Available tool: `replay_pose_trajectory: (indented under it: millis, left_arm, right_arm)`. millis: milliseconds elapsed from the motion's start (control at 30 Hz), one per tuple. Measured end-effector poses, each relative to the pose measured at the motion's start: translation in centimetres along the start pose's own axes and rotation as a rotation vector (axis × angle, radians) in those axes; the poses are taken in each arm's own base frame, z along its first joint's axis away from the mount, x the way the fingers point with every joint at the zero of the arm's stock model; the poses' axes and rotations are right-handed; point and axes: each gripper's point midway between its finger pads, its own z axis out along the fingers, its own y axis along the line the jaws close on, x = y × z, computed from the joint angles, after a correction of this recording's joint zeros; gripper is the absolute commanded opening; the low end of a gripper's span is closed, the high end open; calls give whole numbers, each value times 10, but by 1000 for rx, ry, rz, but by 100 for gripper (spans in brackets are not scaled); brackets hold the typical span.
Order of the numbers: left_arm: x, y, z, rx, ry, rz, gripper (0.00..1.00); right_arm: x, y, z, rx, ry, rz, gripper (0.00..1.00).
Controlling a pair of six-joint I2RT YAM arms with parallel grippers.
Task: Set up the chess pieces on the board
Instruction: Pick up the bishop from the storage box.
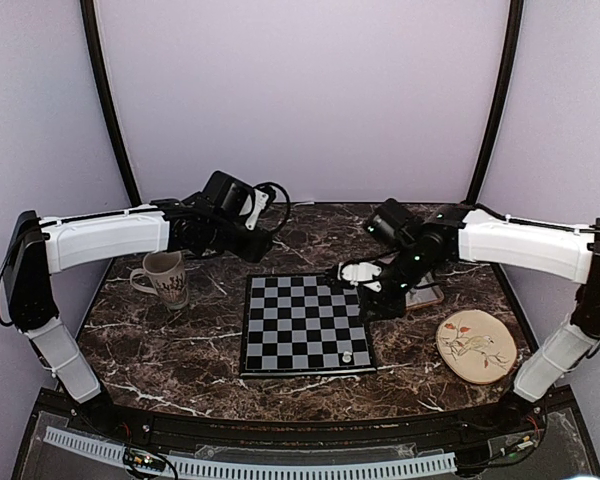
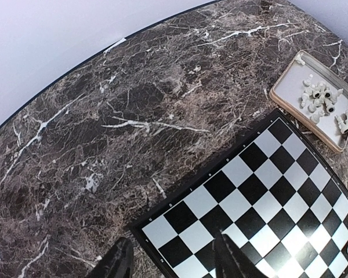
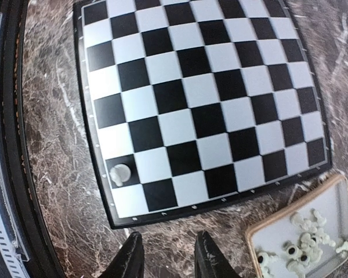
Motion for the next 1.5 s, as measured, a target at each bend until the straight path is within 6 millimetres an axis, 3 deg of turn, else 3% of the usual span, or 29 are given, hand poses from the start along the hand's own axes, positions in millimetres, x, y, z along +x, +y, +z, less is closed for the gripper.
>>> replay_pose_trajectory:
  millis: [167,367,567,733,967,1267,1500]
  left_arm:
    - [9,-6,0,41,32,-11,47]
    - [34,-28,2,155,91,-10,39]
    - [53,-32,1,164,137,-38,39]
    - [68,-30,-8,162,155,-60,39]
    - [71,-31,-10,164,157,-87,39]
    - [71,-33,-10,178,159,-102,39]
    - [69,-34,-10,182,154,-104,39]
  right_arm:
    - [36,-46,-31,88,-106,176,31]
    - [93,-111,-41,246,-121,412,29]
    - [127,-155,-43,382,-88,530,30]
    - [153,-169,-27,378,-35,609,32]
    - [178,-168,9,304,60,667,32]
    - [174,-175,11,294,58,671,33]
    - [160,-194,13,283,26,668,24]
